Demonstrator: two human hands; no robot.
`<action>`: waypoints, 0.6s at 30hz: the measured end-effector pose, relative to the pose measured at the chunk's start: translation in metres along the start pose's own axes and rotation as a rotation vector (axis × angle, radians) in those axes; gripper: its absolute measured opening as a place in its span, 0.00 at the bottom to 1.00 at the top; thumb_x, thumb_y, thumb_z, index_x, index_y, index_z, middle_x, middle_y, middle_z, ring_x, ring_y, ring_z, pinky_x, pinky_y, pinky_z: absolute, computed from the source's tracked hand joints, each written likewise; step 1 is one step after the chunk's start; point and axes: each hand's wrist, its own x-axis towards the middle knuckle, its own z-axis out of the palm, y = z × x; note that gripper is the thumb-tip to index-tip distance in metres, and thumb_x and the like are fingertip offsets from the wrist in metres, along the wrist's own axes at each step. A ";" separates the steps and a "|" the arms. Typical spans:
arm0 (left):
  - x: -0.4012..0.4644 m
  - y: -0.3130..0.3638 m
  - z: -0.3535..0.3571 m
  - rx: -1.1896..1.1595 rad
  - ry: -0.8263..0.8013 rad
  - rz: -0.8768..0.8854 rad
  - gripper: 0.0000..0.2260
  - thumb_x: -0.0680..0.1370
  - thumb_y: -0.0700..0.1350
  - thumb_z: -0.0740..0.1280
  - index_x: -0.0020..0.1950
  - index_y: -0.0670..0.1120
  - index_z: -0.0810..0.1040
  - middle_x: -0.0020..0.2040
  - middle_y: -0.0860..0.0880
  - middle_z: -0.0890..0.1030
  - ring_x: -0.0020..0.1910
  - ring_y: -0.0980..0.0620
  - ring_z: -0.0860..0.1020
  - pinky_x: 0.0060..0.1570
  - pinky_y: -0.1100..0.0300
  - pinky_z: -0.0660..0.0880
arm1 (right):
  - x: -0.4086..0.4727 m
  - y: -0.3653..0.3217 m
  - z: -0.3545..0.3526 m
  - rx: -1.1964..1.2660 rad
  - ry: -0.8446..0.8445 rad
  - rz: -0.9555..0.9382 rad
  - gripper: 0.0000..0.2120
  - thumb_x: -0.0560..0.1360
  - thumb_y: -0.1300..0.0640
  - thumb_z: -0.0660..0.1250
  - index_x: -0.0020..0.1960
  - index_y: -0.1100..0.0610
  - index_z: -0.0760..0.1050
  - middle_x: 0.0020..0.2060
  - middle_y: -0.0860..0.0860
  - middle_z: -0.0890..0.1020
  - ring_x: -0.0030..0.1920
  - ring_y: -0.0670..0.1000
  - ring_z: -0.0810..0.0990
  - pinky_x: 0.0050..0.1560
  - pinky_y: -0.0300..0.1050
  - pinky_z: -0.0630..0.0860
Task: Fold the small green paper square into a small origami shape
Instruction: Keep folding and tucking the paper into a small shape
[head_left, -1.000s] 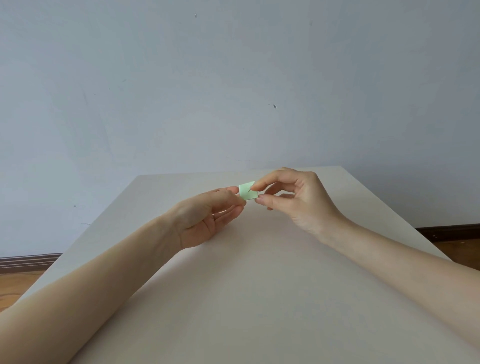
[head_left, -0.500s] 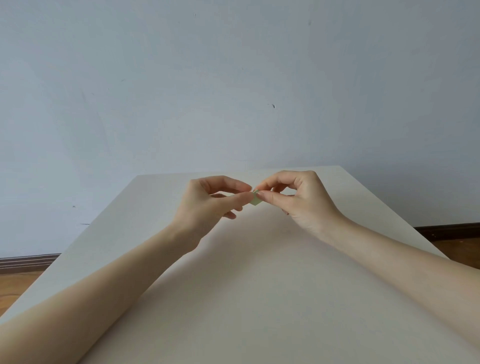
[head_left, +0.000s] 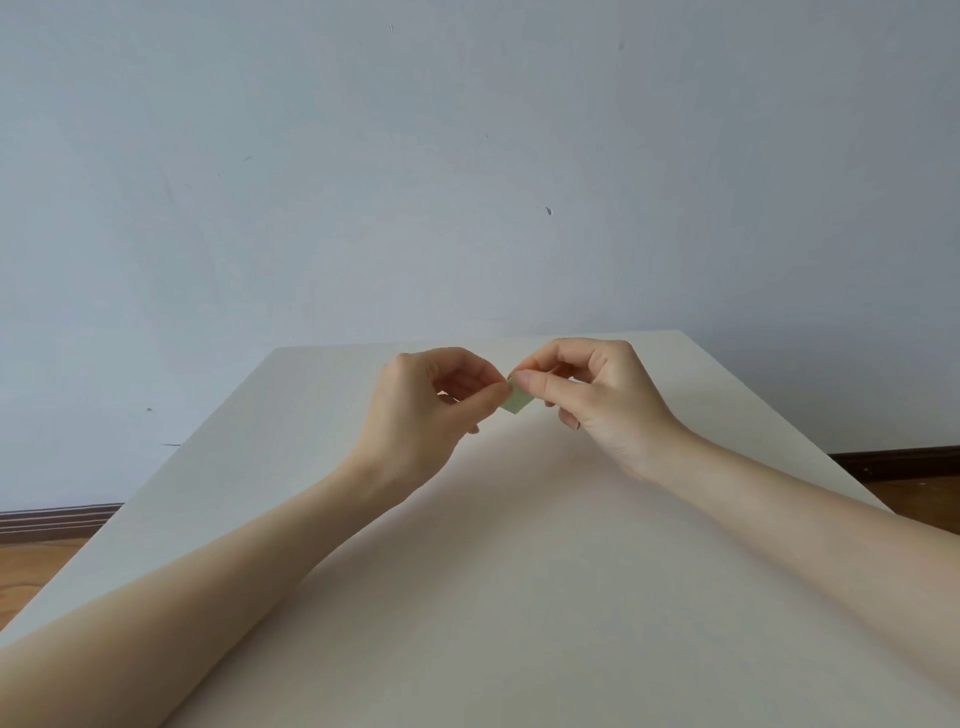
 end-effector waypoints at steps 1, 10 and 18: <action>0.001 0.000 0.000 -0.025 -0.006 -0.010 0.04 0.73 0.39 0.70 0.38 0.44 0.81 0.32 0.51 0.80 0.26 0.58 0.75 0.30 0.70 0.71 | 0.000 -0.001 0.000 0.016 -0.001 0.011 0.06 0.72 0.62 0.70 0.37 0.55 0.81 0.31 0.42 0.80 0.33 0.45 0.71 0.31 0.33 0.66; 0.002 -0.002 0.002 -0.155 -0.046 -0.083 0.04 0.73 0.38 0.69 0.39 0.41 0.81 0.30 0.49 0.78 0.26 0.57 0.73 0.31 0.68 0.71 | 0.003 0.001 -0.002 0.026 -0.017 0.091 0.06 0.72 0.62 0.69 0.37 0.55 0.80 0.25 0.47 0.70 0.28 0.45 0.67 0.26 0.33 0.63; 0.004 -0.005 0.002 -0.223 -0.043 -0.160 0.04 0.74 0.38 0.69 0.41 0.38 0.81 0.32 0.48 0.79 0.28 0.55 0.73 0.33 0.65 0.71 | 0.004 0.004 -0.005 0.010 -0.011 0.096 0.04 0.73 0.63 0.68 0.39 0.59 0.79 0.22 0.43 0.71 0.22 0.41 0.66 0.25 0.31 0.62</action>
